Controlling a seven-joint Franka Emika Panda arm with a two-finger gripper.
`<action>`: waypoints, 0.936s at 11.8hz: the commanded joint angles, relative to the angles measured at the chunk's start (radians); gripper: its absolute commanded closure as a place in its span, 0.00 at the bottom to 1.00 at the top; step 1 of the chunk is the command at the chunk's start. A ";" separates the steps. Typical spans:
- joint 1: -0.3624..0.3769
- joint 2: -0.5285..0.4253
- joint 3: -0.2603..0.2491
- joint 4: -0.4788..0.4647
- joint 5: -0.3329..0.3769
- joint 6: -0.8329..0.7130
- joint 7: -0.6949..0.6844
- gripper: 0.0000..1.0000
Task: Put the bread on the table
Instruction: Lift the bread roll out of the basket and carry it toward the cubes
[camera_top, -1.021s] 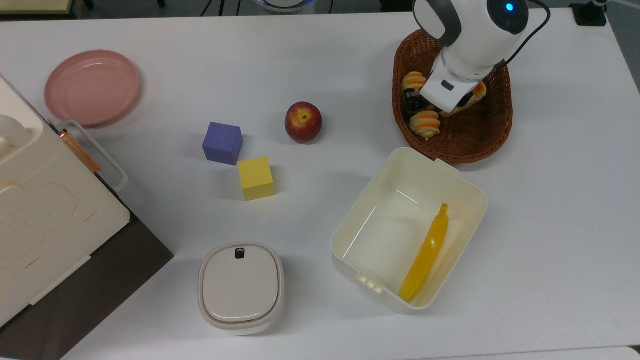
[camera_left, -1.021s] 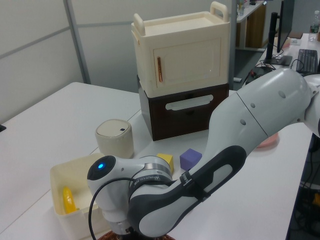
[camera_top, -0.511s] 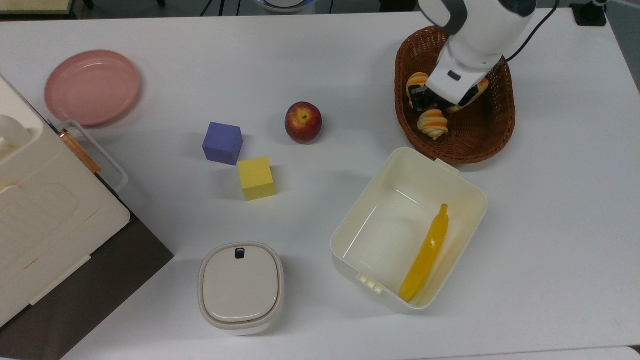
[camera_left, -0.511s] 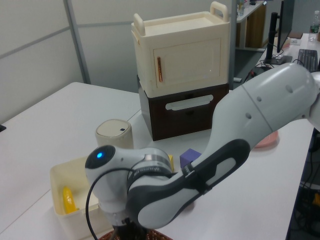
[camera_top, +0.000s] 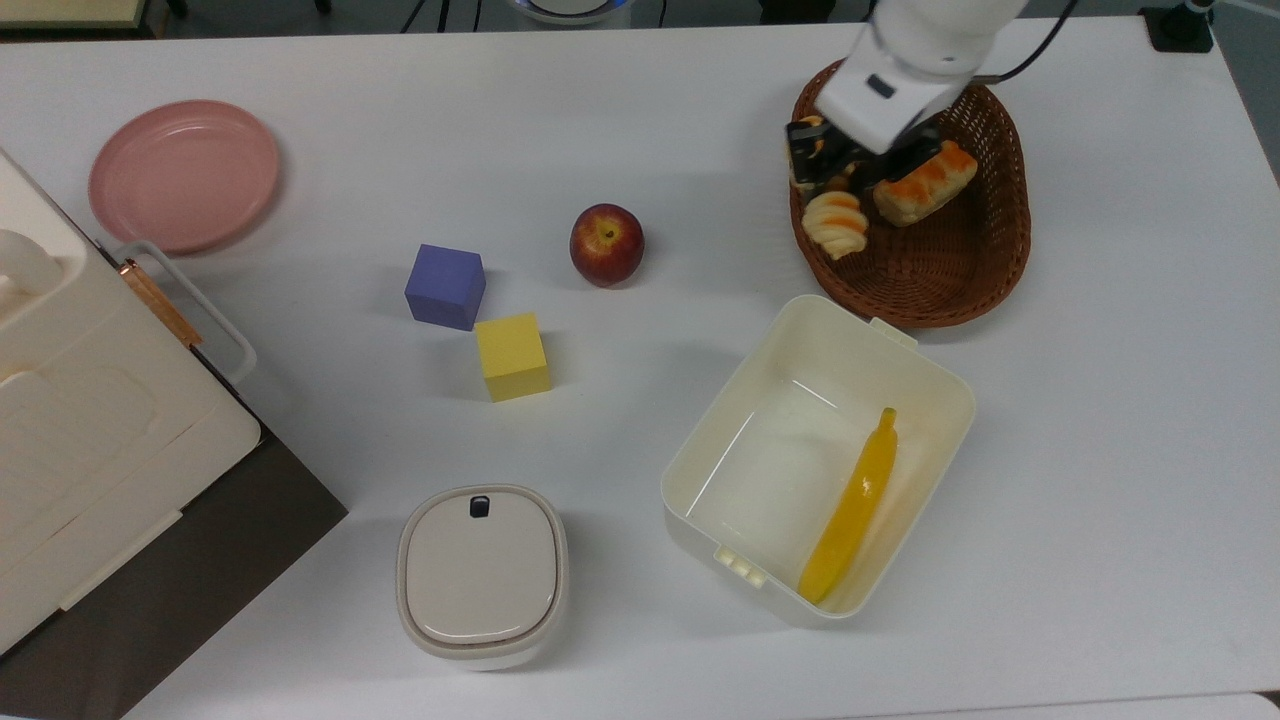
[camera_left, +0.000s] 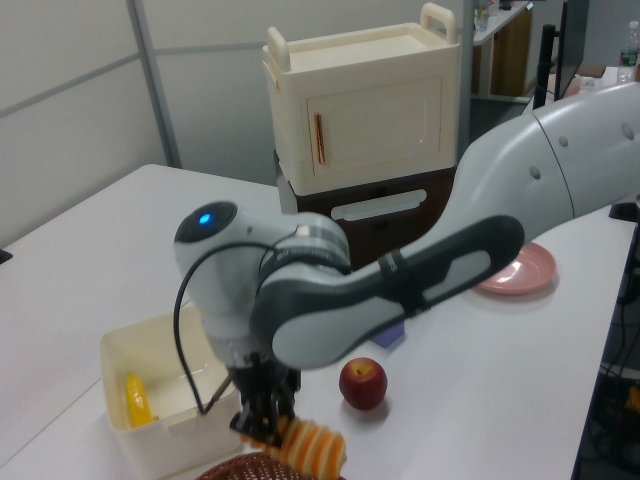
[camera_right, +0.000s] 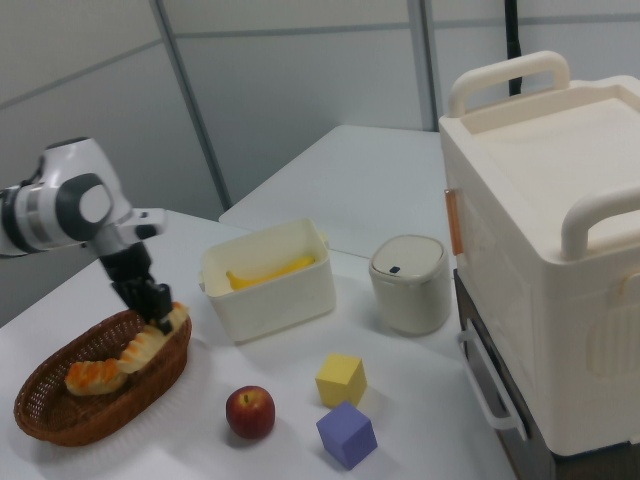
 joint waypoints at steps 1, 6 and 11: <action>-0.130 -0.042 -0.008 -0.015 -0.009 -0.058 -0.105 0.61; -0.433 -0.082 -0.008 -0.018 -0.010 -0.064 -0.373 0.50; -0.527 -0.094 -0.009 0.009 -0.015 -0.063 -0.412 0.00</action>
